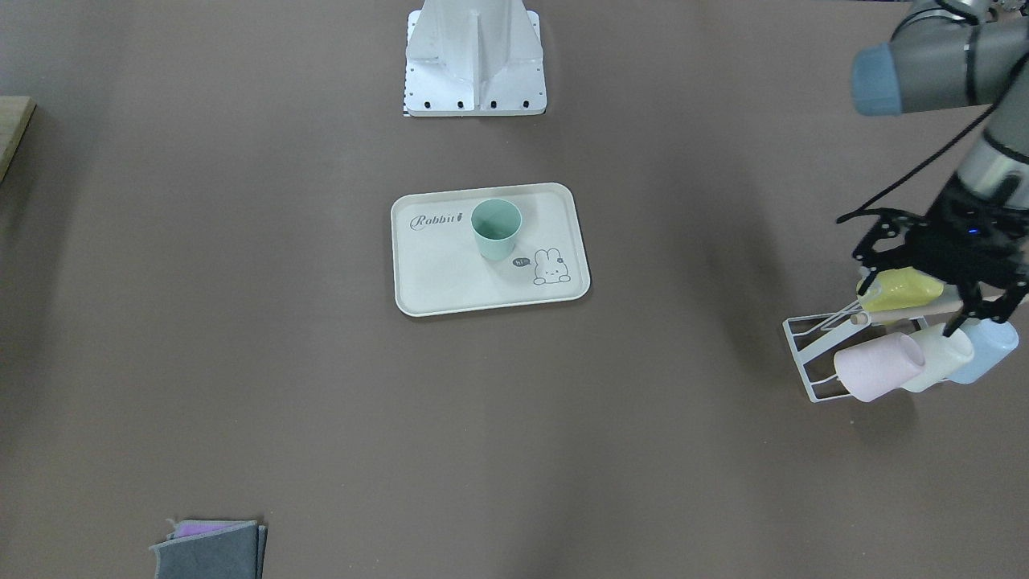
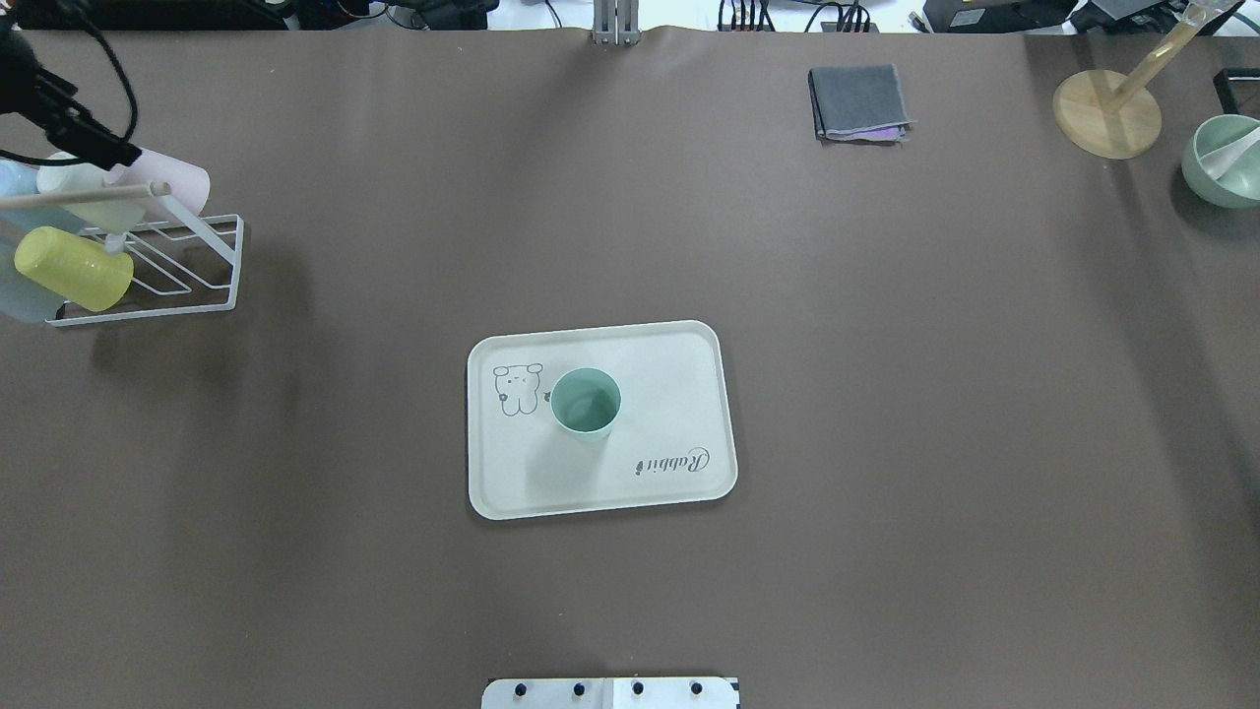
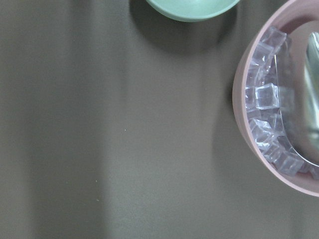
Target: Pick up and place green cup on tray
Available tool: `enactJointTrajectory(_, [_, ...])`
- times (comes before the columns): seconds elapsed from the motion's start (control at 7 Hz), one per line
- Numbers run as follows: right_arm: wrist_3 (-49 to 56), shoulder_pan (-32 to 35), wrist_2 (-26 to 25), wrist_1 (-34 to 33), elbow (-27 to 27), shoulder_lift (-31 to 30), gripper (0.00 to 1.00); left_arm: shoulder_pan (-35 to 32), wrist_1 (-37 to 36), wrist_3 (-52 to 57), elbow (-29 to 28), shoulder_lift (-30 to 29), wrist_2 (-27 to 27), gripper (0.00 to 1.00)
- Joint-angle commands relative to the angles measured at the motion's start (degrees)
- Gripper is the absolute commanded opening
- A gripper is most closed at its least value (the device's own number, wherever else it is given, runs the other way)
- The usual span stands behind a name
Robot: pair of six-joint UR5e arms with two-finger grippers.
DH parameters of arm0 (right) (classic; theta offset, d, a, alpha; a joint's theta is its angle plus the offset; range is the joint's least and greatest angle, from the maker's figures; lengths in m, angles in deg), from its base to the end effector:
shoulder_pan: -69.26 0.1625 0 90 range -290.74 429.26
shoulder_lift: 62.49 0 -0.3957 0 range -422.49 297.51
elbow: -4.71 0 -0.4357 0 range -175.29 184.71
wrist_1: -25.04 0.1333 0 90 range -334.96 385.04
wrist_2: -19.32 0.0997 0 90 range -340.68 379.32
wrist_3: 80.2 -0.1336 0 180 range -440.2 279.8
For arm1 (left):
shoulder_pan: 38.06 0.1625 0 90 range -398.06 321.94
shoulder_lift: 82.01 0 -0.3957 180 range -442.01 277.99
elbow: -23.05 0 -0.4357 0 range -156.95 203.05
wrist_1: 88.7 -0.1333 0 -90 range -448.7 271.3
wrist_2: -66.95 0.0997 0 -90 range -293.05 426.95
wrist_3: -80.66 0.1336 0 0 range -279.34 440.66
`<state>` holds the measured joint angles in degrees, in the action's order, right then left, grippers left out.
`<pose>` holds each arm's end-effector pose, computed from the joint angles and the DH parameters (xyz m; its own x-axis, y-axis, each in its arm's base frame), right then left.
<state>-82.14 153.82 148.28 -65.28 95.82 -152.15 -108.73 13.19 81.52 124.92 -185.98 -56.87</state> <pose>-0.0021 -0.5419 0.6491 0.7757 -0.0523 0.6290 0.0686 0.9976 -0.0016 0.1544 -0.6182 0.3834 0.6672 0.6075 -0.4310 -0.2718 0.7373 0.6185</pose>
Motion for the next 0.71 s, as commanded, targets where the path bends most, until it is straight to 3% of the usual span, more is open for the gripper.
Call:
enactJointTrajectory(0.0, [0.3,0.0,-0.3,-0.1,0.1,1.1,1.0,-8.2,-0.2,0.1,-0.7,10.0,-8.5,0.99])
enactJointTrajectory(0.29, [-0.3,0.0,0.3,-0.4,0.0,1.0,1.0,-14.6,0.0,0.5,-1.2,18.3,-14.4,0.99])
enactJointTrajectory(0.57, [-0.6,0.0,1.9,-0.7,-0.1,1.2,1.0,-16.8,0.1,8.2,-2.6,25.6,-14.5,0.99])
